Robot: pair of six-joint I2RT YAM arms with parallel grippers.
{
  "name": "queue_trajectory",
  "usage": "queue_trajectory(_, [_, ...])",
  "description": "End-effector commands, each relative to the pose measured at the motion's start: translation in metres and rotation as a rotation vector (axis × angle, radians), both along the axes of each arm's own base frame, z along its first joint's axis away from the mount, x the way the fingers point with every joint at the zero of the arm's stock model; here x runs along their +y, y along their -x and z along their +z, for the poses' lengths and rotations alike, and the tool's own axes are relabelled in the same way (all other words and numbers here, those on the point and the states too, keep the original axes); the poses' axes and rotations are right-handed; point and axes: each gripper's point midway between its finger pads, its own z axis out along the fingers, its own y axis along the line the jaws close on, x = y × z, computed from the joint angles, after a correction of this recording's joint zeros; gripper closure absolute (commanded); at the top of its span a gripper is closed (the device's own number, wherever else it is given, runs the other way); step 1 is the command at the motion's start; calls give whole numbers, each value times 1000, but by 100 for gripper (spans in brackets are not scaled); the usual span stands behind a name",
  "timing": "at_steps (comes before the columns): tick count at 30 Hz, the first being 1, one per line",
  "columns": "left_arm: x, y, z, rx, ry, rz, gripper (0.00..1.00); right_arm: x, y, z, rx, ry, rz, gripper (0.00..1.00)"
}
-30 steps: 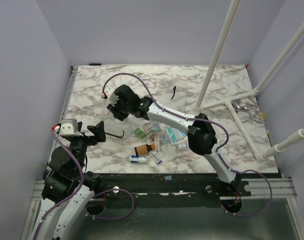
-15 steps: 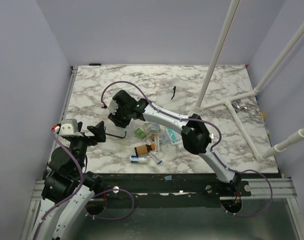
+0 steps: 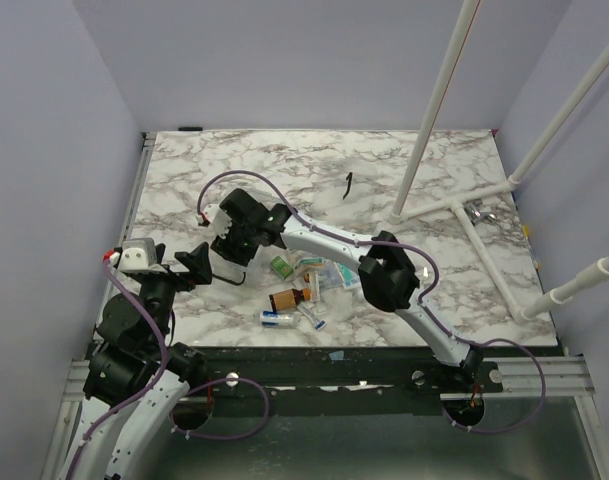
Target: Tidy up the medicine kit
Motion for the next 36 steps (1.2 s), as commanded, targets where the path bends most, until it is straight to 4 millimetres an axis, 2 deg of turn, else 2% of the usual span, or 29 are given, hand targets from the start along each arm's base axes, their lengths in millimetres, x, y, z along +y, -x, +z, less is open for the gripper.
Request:
queue_trajectory(1, [1, 0, -1, -9, 7, 4, 2, 14, 9, 8, 15, -47, 18, 42])
queue_trajectory(7, [1, 0, -1, -8, 6, 3, 2, 18, 4, 26, -10, -85, -1, 38])
queue_trajectory(12, [1, 0, -1, -9, 6, 3, 2, 17, -5, 55, -68, -131, -48, 38])
queue_trajectory(17, [1, 0, -1, -6, 5, 3, 2, 8, -31, 105, -196, -205, -200, 37])
queue_trajectory(20, [0, 0, -1, -5, 5, 3, 2, -5, -47, 134, -266, -231, -313, 37])
queue_trajectory(24, [1, -1, -3, 1, 2, 6, 2, -24, -51, 165, -307, -262, -406, 35])
queue_trajectory(29, [-1, -2, -4, 7, -3, 0, 2, -53, -46, 175, -323, -254, -472, 32])
queue_trajectory(31, [-3, -3, -5, 11, -6, -8, 2, -67, -42, 174, -328, -234, -491, 32])
queue_trajectory(36, [-3, -5, -9, 29, -11, 0, 2, -103, -24, 155, -306, -205, -531, 32])
